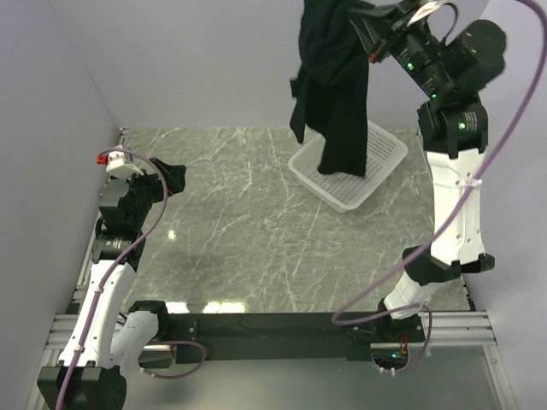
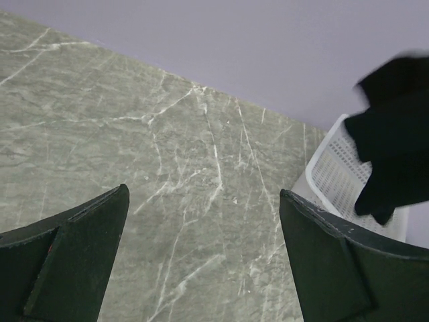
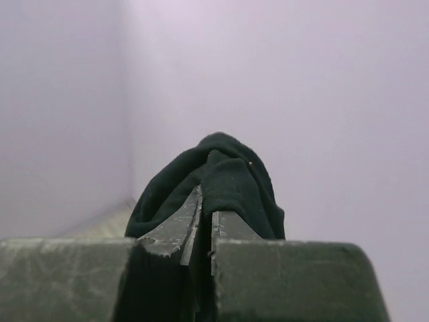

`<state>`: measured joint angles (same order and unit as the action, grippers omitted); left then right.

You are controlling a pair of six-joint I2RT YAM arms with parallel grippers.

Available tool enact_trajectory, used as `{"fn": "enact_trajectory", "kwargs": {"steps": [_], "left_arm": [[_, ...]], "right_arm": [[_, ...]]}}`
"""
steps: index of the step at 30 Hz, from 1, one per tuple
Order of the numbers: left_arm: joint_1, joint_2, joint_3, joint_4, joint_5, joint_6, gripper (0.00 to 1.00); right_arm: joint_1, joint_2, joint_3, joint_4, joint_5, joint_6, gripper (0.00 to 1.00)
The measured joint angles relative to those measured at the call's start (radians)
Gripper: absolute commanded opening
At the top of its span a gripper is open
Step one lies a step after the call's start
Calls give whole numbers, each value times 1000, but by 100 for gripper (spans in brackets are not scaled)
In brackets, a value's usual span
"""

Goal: Fold and stack the t-shirts
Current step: Pick up the T-shirt and place it in the bin, then place the T-shirt at the center of the board.

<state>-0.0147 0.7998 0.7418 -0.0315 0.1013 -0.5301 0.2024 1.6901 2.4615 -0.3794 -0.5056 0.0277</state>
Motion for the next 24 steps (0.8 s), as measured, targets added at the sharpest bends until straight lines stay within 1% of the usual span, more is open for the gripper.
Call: {"fn": "enact_trajectory", "kwargs": {"steps": [4,8,11,13,16,20,24], "left_arm": [[0,-7,0,-1,-13,18,99],[0,-39,0,-4,-31,25,100],[0,-64,0,-5,-45,32,99],[0,-79,0,-11,-54,37,99],[0,-101,0,-37,-68,44,100],[0,-122,2,-69,-80,56,99],[0,-130,11,-95,-84,66,100]], "right_arm": [[91,-6,140,89,3,54,0],[175,-16,215,179,15,82,0],[209,-20,227,213,21,87,0],[222,-28,206,215,26,87,0],[236,-65,98,207,27,82,0],[243,-158,-190,182,30,51,0],[247,-225,-460,142,-12,19,0]]}}
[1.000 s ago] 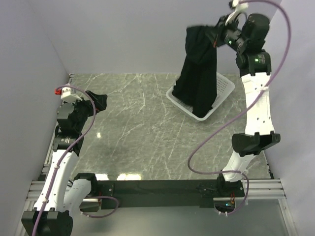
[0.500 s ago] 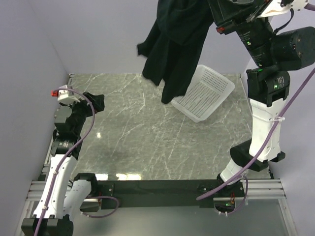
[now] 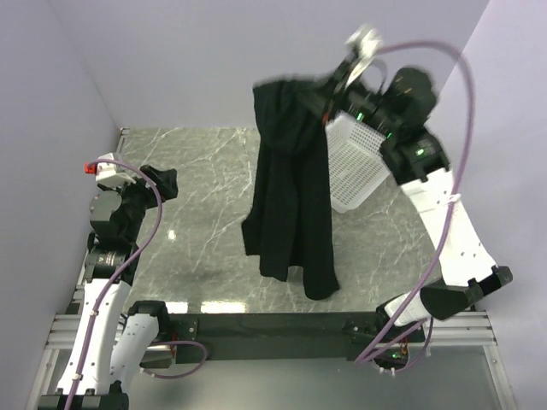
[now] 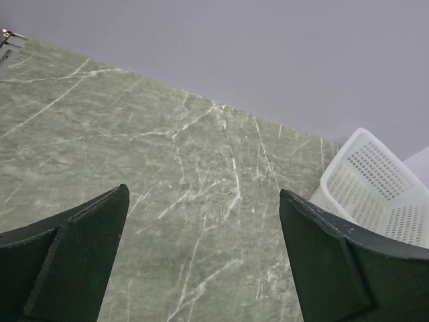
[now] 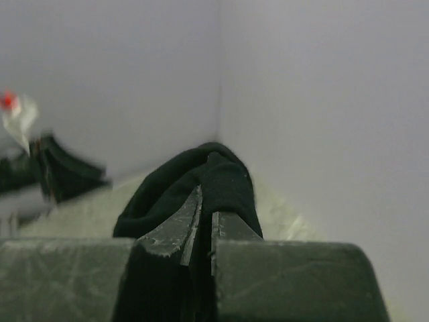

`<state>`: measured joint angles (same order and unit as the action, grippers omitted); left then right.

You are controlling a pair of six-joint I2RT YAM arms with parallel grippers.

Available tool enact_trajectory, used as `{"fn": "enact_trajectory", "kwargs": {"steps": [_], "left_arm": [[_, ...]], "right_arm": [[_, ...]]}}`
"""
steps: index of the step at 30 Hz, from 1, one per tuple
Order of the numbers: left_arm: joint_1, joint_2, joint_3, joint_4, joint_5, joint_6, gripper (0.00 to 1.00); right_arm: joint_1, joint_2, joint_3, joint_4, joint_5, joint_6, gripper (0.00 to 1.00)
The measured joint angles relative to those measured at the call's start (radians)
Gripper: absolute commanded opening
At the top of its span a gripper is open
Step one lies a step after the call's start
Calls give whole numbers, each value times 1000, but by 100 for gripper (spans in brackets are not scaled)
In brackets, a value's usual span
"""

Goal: Fold and stack the t-shirts
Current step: Place the T-shirt at the center of the board.

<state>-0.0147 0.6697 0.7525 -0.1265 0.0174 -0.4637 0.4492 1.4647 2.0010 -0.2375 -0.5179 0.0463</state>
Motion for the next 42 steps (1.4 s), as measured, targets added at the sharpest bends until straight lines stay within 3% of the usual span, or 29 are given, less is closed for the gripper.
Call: {"fn": "enact_trajectory", "kwargs": {"steps": [6,9,10,11,13,16,23,30,35,42], "left_arm": [[0,-3,0,-10,0,3,99],[0,-2,0,-8,3,-1,99],[0,-2,0,-6,5,-2,99],[0,2,0,-4,10,-3,99],[0,10,0,5,18,-7,99],[0,30,0,15,47,-18,99],[0,86,-2,50,148,-41,100],[-2,204,-13,187,300,-125,99],[-67,437,32,232,378,-185,98],[-260,837,321,205,400,-186,94]], "right_arm": [[58,-129,-533,-64,-93,-116,2],[98,-160,-722,-110,-91,-184,23],[104,-157,-750,-132,-84,-205,54],[105,-150,-759,-161,-72,-225,69],[104,-136,-755,-186,-47,-276,83],[98,-136,-736,-219,0,-355,91],[14,-204,-746,-228,87,-486,92],[-180,-212,-770,-227,56,-422,91],[-270,-198,-827,-219,26,-320,90],[-381,-207,-882,-209,-2,-220,89]]}}
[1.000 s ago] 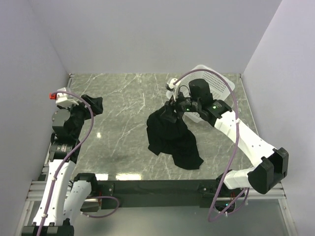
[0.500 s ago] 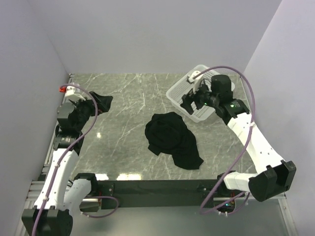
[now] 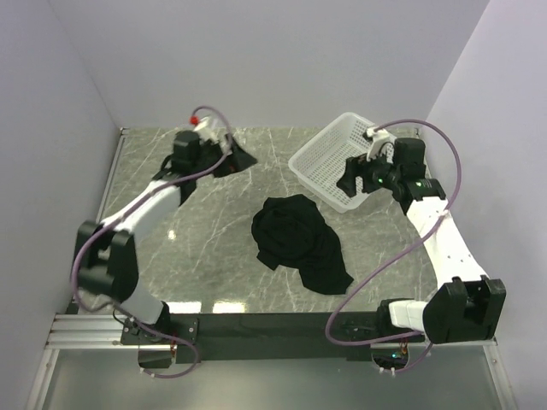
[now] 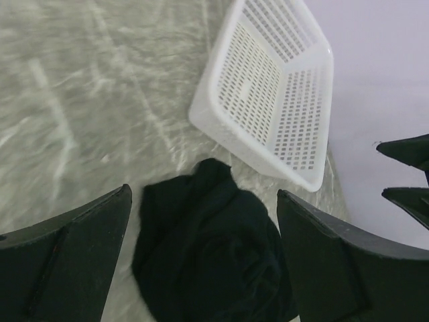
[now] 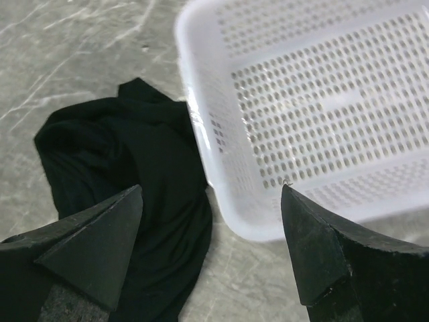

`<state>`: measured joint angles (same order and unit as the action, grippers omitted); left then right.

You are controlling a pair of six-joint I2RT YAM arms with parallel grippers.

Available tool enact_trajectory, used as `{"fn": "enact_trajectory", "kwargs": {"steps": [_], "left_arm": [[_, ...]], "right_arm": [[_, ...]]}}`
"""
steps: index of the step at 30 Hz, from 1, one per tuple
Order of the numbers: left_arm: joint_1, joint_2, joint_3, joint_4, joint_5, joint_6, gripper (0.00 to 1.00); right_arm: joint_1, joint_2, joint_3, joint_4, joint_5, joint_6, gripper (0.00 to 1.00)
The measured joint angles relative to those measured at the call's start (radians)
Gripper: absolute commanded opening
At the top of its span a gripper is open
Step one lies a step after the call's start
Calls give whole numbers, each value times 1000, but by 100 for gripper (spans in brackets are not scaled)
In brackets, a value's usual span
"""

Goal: Fold and stack the t-shirts
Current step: Place the T-shirt at the center of the board.

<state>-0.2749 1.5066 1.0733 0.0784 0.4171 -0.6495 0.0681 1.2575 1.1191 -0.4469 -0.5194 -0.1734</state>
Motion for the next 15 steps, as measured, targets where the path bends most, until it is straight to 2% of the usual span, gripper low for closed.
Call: {"fn": "enact_trajectory", "kwargs": {"steps": [9,15], "left_arm": [[-180,522,555,-137,-104,94,94],[-248,752,842,-262,-240,182,93]], "right_arm": [[-69,-110,-125,8,-26,48,89],[-117,-163,-167,13,-47,59,89]]}}
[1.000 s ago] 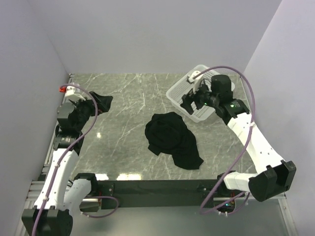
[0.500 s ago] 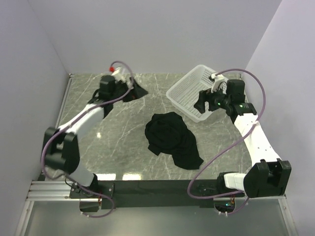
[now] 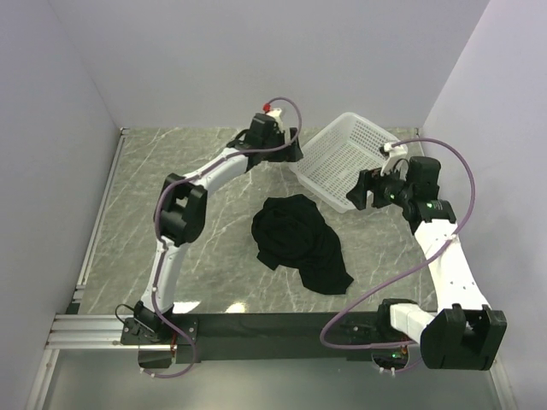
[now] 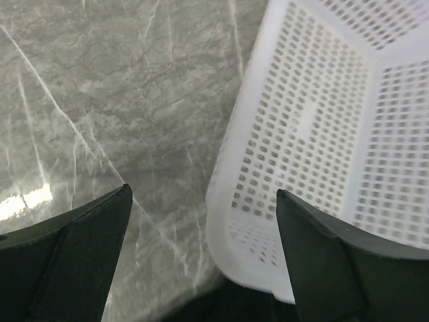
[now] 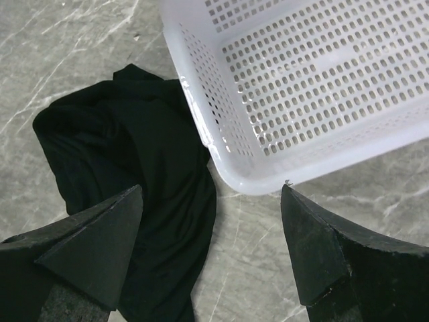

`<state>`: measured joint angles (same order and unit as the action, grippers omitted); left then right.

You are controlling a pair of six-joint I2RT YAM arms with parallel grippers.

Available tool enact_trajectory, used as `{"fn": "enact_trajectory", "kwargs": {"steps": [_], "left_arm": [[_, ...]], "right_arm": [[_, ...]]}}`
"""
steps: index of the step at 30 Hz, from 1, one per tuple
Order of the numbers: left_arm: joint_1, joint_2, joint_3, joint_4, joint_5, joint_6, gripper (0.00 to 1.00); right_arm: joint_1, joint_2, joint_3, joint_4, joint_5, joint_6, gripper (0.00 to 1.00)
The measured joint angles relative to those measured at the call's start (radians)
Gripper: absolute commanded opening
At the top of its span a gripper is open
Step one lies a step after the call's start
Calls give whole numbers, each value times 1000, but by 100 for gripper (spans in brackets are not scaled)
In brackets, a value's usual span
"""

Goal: Fold and stack the t-shirts
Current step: Place the T-shirt at the center of the board.

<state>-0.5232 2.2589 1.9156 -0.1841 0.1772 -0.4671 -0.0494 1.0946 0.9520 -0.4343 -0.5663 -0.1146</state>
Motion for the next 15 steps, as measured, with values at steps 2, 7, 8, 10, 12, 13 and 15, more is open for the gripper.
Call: {"fn": "enact_trajectory", "kwargs": {"steps": [2,7,8,10,12,13,15], "left_arm": [[-16,52,64,-32,-34,24,93],[-37,144,166,-69,-77,86,88],[-39,155,173,-69,-79,99,87],[-41,176,183,-69,-87,129,83],[-41,192,191,-69,-91,146,78],[-41,198,200,-62,-96,166,71],[-42,207,220,-60,-95,190,64]], "right_arm": [[-8,-11,-16,0,-2,3,89],[-26,-19,-47,4,-8,18,89],[-30,-20,-51,6,-8,21,89],[-37,-25,-60,7,-12,26,89],[-45,-31,-64,7,-18,32,89],[-48,-34,-67,10,-20,35,89],[-54,-43,-74,14,-24,41,89]]}}
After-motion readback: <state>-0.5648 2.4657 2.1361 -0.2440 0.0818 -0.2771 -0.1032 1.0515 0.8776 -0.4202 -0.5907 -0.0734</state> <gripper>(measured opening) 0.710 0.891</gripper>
